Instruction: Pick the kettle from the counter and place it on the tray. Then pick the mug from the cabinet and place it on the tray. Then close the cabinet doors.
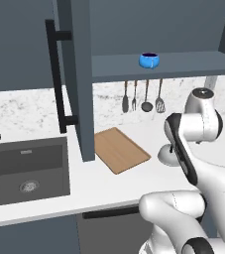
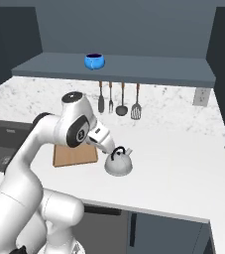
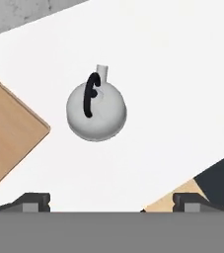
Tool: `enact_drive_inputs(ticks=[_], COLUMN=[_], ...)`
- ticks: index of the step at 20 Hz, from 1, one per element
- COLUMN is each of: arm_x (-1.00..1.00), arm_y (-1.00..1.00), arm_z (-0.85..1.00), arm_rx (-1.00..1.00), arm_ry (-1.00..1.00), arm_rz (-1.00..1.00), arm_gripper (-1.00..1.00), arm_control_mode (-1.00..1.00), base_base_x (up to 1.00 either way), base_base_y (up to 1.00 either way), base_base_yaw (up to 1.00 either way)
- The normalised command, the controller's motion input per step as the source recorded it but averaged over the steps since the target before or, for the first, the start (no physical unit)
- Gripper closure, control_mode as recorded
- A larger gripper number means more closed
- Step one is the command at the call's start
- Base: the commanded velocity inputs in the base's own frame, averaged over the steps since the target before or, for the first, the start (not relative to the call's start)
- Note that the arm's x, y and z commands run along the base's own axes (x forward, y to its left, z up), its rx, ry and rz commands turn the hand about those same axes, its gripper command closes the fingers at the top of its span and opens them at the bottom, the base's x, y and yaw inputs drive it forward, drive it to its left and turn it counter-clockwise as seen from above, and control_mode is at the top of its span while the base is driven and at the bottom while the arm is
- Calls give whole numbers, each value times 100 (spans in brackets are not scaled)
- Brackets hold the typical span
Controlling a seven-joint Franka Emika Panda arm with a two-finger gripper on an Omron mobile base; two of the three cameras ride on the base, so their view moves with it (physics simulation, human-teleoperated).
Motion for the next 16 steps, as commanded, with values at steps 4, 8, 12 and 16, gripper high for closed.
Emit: enact_drive_inputs(ticks=[4, 8, 12, 16], arm_x=[45, 59, 55, 56], arm_y=[-23, -14, -1, -11], arm_z=[-35, -23, -22, -16], arm_rx=[0, 3, 5, 4], arm_ry=[2, 13, 16, 20], arm_rz=[-22, -16, -4, -1], arm_gripper=[-100, -100, -100, -100], arm_control_mode=[-100, -100, -100, -100], base_base_x=[0, 0, 0, 0], base_base_y=[0, 0, 0, 0], base_base_yaw=[0, 0, 0, 0])
